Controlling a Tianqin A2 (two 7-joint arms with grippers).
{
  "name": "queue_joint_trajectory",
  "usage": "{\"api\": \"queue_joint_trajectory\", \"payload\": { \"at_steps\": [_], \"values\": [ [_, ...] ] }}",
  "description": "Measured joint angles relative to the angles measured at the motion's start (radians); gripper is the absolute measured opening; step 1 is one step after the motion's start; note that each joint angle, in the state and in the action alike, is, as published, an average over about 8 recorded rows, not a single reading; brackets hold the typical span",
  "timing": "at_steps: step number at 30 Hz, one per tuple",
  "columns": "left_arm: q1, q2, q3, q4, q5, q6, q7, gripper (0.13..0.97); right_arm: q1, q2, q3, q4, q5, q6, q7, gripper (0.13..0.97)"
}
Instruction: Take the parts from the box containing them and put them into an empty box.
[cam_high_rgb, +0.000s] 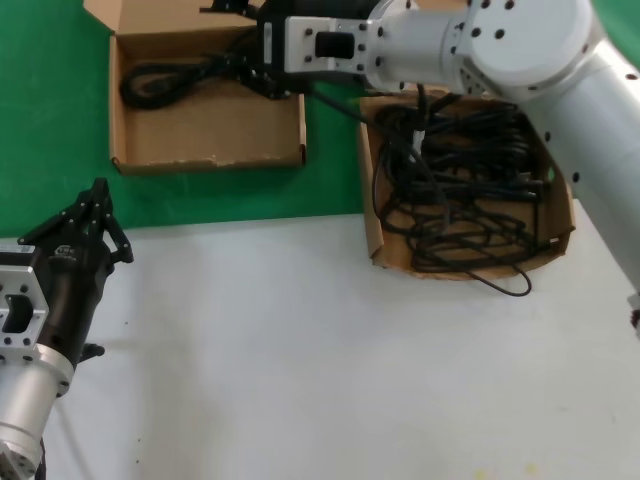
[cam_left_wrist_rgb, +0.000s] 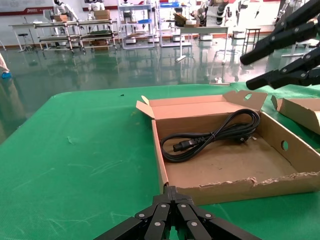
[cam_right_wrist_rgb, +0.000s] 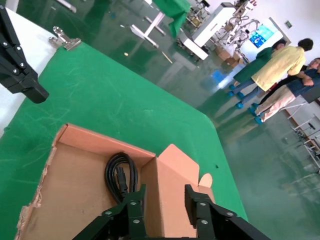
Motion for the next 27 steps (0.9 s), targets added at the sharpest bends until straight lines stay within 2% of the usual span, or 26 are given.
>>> {"api": "queue_joint_trajectory", "payload": {
  "at_steps": [3, 7, 15, 16, 24, 27],
  "values": [
    [0.000, 0.000, 0.000, 0.000, 0.000, 0.000, 0.000, 0.145, -0.013, 0.018, 0.009, 0.040, 0.003, 0.005, 0.019, 0.337],
    [0.000, 0.000, 0.000, 0.000, 0.000, 0.000, 0.000, 0.145, -0.052, 0.060, 0.039, 0.136, 0.013, 0.020, 0.077, 0.337],
    [0.000, 0.000, 0.000, 0.000, 0.000, 0.000, 0.000, 0.145, -0.186, 0.154, 0.141, 0.333, 0.056, 0.087, 0.223, 0.506],
    [0.000, 0.000, 0.000, 0.000, 0.000, 0.000, 0.000, 0.145, -0.204, 0.164, 0.156, 0.351, 0.069, 0.095, 0.230, 0.506],
    [0.000, 0.000, 0.000, 0.000, 0.000, 0.000, 0.000, 0.145, -0.336, 0.206, 0.259, 0.430, 0.207, 0.138, 0.198, 0.713],
    [0.000, 0.000, 0.000, 0.000, 0.000, 0.000, 0.000, 0.145, -0.378, 0.212, 0.285, 0.437, 0.246, 0.150, 0.182, 0.751]
  ]
}}
